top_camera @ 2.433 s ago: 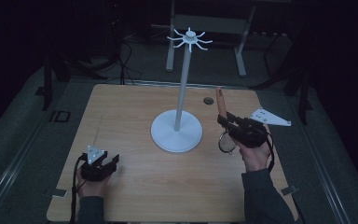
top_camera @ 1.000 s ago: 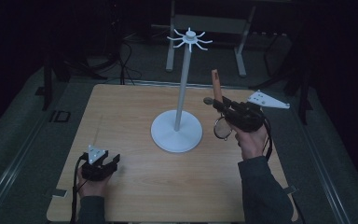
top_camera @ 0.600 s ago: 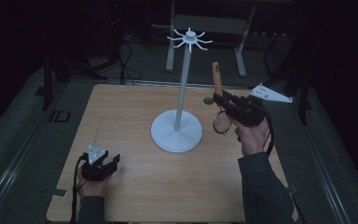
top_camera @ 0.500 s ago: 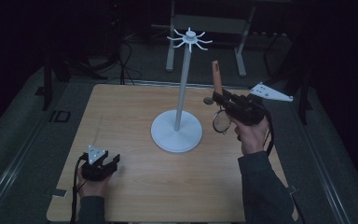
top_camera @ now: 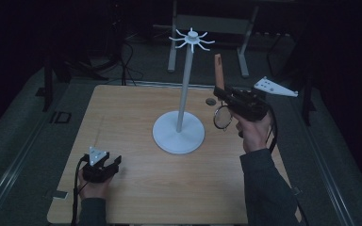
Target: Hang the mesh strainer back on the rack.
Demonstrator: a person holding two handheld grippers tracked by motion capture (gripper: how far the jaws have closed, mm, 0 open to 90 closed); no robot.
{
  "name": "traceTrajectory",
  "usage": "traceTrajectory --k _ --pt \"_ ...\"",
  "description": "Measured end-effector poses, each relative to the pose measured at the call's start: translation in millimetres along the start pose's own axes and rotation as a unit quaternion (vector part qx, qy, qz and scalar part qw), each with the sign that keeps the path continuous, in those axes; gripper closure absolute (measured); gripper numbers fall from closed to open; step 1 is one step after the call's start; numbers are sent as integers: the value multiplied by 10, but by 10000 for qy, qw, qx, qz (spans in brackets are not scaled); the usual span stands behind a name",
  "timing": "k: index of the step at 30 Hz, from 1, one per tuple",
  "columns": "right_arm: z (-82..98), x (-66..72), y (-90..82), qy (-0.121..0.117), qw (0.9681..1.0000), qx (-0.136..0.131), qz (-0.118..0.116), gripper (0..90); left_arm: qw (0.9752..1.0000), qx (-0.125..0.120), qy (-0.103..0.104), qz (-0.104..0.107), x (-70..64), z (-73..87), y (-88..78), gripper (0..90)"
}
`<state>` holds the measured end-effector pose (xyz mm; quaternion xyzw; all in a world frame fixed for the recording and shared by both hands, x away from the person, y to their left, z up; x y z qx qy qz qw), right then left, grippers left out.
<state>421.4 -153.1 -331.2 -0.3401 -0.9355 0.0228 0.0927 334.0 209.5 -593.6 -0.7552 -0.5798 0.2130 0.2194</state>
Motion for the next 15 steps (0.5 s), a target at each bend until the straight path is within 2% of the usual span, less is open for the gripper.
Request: traceTrajectory --k 15 --pt "-134 49 92 43 9998 -77 -184 685 10000 9 10 6 4 2 3 487"
Point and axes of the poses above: each handheld gripper's, and its own axes: y roughly forward along the jaws, z roughly out of its underside, x roughly to its left, the point moved 8 cm from there along y, roughly forward along the jaws, and after that the axes turned 1 degree about -y, right-handed, at the moved point
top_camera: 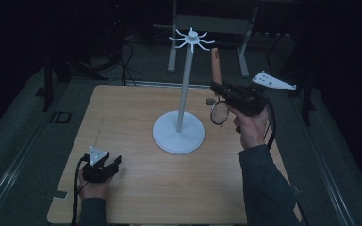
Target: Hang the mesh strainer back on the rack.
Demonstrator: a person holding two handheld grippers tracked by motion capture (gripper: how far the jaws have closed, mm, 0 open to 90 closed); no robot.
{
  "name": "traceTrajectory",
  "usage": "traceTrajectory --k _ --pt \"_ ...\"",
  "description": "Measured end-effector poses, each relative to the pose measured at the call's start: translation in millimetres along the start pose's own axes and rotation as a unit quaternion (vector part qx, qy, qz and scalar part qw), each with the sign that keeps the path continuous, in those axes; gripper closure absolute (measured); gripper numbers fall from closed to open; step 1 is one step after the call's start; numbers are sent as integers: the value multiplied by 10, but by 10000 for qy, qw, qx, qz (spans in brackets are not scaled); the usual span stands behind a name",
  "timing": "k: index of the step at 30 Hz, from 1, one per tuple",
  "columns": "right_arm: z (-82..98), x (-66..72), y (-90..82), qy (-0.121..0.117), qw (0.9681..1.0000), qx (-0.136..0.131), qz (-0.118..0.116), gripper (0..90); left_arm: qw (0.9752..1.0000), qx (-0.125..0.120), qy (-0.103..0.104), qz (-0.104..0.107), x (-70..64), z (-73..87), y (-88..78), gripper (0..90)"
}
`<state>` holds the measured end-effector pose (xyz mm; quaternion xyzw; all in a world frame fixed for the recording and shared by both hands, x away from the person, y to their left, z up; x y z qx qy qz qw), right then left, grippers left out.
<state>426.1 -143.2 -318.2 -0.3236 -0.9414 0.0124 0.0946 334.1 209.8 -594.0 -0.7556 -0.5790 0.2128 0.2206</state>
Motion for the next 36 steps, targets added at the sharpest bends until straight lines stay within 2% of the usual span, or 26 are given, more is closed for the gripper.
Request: traceTrajectory --k 10,25,32,36 --pt "-75 41 75 -24 9999 -16 -113 685 10000 -3 -18 -31 17 6 -11 486" --pt "-35 15 268 216 9993 119 -281 684 10000 -41 -51 -38 34 4 -25 486" --pt "-15 21 357 212 9992 219 -254 680 10000 -46 -59 -42 35 4 -27 486" --pt "17 -6 339 188 9994 228 -166 615 10000 -46 -68 -43 38 5 -31 486"
Point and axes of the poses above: each handheld gripper's, and its own axes: y roughly forward along the jaws, z roughly out of its underside, x roughly to its left, the point moved 8 cm from there along y, roughly forward along the jaws, and after that the axes turned 1 degree about -y, right-handed, at the moved point
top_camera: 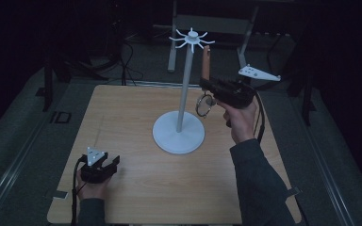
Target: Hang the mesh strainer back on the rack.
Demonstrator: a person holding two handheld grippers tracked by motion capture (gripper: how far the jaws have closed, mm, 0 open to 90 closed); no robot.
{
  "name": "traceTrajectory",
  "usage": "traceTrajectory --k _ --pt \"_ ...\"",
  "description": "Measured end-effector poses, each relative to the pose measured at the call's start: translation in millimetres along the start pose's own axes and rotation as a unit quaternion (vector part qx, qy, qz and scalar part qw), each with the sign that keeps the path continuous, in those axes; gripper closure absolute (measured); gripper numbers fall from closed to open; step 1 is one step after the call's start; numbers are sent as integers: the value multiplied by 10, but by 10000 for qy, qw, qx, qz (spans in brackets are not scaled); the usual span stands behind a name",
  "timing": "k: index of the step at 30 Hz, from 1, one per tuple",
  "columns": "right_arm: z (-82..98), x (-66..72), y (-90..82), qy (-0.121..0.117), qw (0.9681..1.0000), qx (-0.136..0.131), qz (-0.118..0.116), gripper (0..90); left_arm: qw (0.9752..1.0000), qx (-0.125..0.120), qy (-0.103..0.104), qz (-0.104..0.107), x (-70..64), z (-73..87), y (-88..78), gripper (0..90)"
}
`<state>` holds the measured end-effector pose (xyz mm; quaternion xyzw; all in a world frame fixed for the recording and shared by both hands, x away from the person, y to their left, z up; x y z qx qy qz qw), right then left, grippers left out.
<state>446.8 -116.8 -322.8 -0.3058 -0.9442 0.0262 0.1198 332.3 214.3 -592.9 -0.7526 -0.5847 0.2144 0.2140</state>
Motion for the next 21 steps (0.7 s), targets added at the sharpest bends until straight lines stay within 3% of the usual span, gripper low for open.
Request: traceTrajectory --k 12,21 --pt "40 -49 -123 -334 9980 104 518 406 10000 8 7 -7 -3 2 4 486" --pt "86 -26 -193 -745 9922 357 934 285 10000 23 15 -8 -1 4 3 485"
Point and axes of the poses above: each handheld gripper's, and its own axes: y roughly forward along the jaws, z roughly out of its underside, x roughly to its left, the point moved 8 cm from there along y, roughly forward along the jaws, and after that the axes turned 1 degree about -y, right-handed, at the moved point
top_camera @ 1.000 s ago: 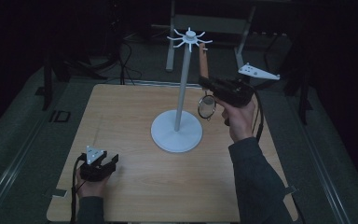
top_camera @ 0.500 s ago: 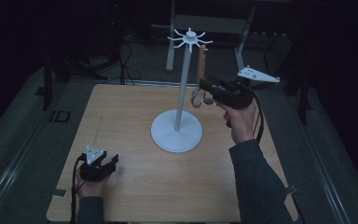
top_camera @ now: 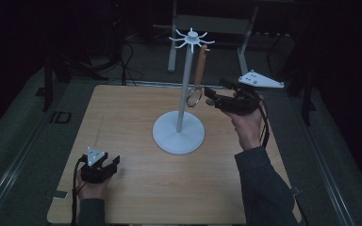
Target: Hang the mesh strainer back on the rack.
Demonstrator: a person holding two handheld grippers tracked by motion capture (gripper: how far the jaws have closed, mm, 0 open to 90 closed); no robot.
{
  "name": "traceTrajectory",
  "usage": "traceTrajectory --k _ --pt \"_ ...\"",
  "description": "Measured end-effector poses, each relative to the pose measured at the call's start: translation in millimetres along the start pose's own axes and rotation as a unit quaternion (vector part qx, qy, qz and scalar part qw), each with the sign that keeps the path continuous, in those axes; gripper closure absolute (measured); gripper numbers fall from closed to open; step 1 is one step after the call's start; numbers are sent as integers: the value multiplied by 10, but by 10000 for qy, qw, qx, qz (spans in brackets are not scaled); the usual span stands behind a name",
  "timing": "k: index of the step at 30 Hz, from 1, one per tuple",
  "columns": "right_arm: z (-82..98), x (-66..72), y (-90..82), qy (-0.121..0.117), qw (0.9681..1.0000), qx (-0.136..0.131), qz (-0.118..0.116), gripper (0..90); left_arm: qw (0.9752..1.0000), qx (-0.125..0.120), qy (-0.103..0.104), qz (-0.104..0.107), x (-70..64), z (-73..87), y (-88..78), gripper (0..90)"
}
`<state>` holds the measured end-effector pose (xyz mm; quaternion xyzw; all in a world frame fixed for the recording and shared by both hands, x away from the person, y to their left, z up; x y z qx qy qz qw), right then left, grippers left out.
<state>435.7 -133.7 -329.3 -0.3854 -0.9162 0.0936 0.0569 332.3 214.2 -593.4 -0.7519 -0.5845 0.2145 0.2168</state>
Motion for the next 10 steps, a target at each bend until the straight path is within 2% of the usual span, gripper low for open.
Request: traceTrajectory --k 6,10 --pt "163 -5 -48 -188 9993 295 155 269 10000 3 7 5 -4 1 0 484" --pt "385 -60 -91 -208 9974 621 286 270 10000 7 -7 -2 -1 3 5 485"
Point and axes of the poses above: each handheld gripper's, and its own axes: y roughly forward along the jaws, z roughly out of its underside, x roughly to its left, the point moved 8 cm from there along y, roughly forward along the jaws, and after that the axes turned 1 degree about -y, right-handed, at the moved point
